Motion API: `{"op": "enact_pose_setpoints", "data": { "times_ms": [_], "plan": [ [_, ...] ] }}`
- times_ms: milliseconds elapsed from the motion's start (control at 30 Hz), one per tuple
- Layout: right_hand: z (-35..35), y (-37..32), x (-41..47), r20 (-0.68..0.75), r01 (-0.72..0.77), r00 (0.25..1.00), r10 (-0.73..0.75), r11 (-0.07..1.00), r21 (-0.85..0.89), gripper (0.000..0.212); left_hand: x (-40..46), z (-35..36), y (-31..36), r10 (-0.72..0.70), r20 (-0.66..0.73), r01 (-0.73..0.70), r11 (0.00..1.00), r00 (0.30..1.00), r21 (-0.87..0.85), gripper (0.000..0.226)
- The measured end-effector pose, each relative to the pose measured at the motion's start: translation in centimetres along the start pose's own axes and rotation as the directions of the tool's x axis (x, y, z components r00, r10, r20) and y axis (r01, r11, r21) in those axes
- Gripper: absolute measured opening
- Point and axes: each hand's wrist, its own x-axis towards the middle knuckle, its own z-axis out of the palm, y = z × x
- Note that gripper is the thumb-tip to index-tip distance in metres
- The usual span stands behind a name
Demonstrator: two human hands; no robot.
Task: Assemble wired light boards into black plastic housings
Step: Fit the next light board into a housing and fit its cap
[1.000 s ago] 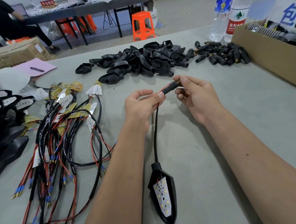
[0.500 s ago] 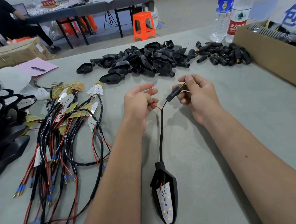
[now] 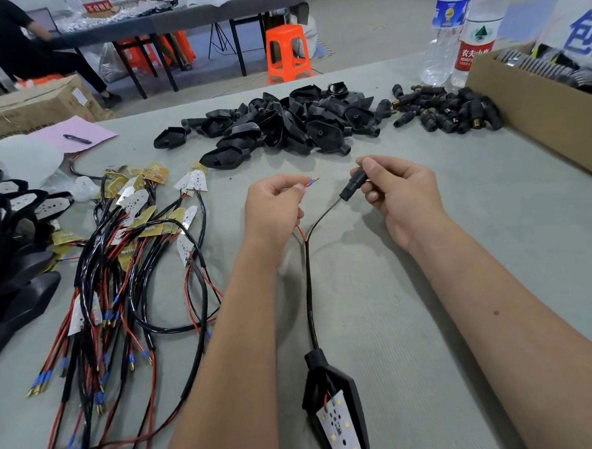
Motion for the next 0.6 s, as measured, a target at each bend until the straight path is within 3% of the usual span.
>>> {"op": "enact_pose_setpoints", "data": {
  "times_ms": [267, 467, 600],
  "plan": [
    [-0.50, 0.05, 0.80, -0.153, 0.027, 0.988, -0.012, 0.995, 0.093, 0.008, -0.17, -0.25, -0.19, 0.050, 0.177, -0.074, 0.988, 0.983, 0.134, 0.008],
    [-0.39, 0.06, 0.74, -0.136, 0.022, 0.991, -0.012, 0.997, 0.069, 0.008, -0.50, -0.42, -0.20, 0.076, 0.235, -0.118, 0.978, 0.969, 0.173, 0.019],
    [-0.45, 0.00, 0.72, -0.131, 0.018, 0.991, -0.009, 0.997, 0.071, 0.007, -0.51, -0.38, -0.45, 0.036, 0.261, -0.074, 0.988, 0.965, 0.139, 0.029]
  ]
}}
